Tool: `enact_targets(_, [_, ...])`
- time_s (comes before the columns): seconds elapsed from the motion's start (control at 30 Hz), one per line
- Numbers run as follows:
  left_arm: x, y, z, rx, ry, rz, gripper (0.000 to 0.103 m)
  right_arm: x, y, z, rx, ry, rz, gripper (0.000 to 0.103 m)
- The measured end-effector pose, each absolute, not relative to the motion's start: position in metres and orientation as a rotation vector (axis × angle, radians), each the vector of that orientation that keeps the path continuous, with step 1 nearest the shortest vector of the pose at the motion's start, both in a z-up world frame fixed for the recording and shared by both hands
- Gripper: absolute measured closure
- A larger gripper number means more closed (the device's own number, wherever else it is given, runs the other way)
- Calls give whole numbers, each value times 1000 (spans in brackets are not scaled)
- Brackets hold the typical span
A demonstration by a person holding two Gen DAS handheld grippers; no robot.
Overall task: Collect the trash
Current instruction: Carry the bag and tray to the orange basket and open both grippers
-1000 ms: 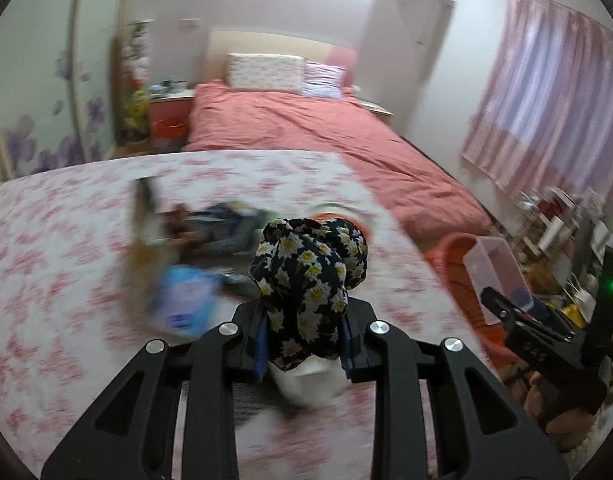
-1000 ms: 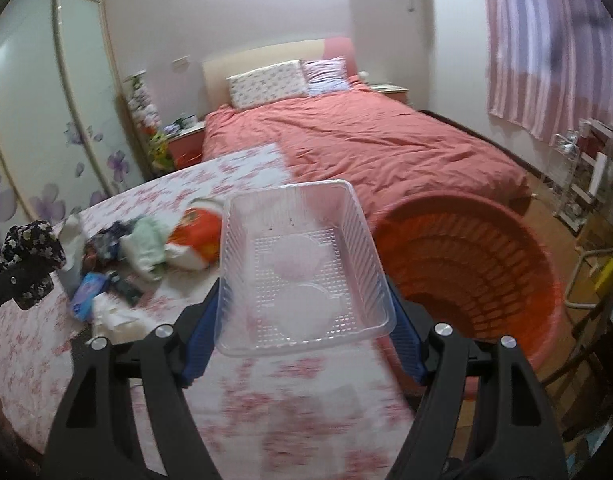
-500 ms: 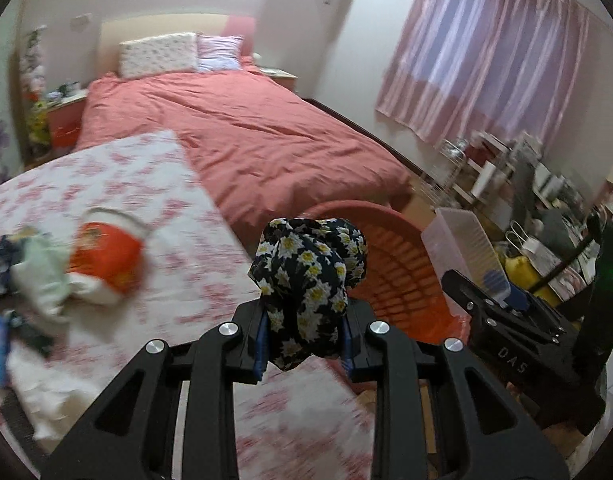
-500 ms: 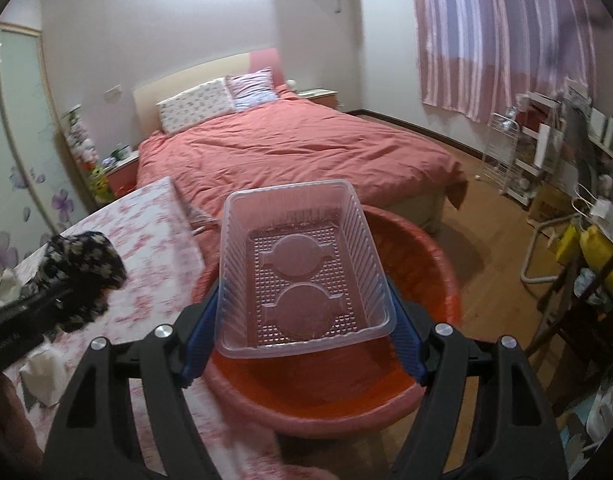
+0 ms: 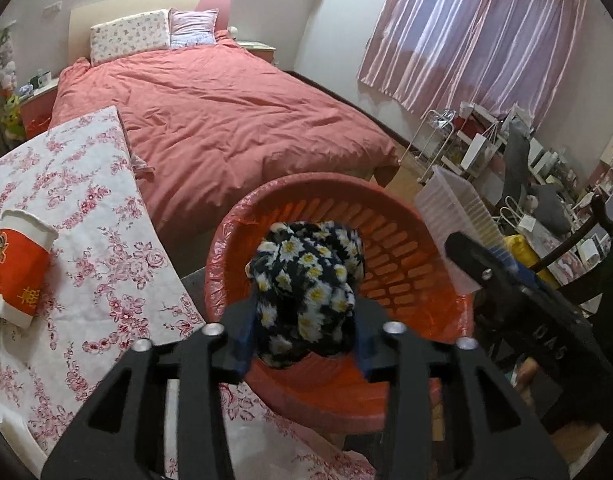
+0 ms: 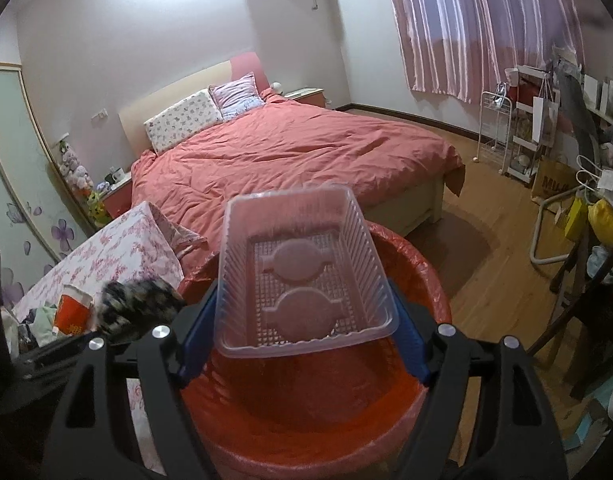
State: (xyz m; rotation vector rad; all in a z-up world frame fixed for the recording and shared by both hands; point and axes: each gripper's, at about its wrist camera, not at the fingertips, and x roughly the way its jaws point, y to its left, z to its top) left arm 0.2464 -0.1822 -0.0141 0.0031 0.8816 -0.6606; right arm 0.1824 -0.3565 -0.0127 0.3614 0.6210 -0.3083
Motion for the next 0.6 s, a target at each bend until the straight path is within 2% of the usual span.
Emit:
enact_targets(0.07, [247, -184, -16, 3, 886, -654, 48, 184, -359, -15, 378, 626, -301, 24])
enact_targets(0.3, [246, -173, -14, 14, 886, -583, 36, 174, -361, -13, 375, 621, -334, 21])
enact_targets(0.43, [238, -157, -5, 37, 857, -508, 24, 168, -347, -4, 317, 614, -359, 21])
enact_targets(0.6, [225, -119, 8, 56, 811, -405, 16, 159, -311, 9, 251, 610, -335, 21])
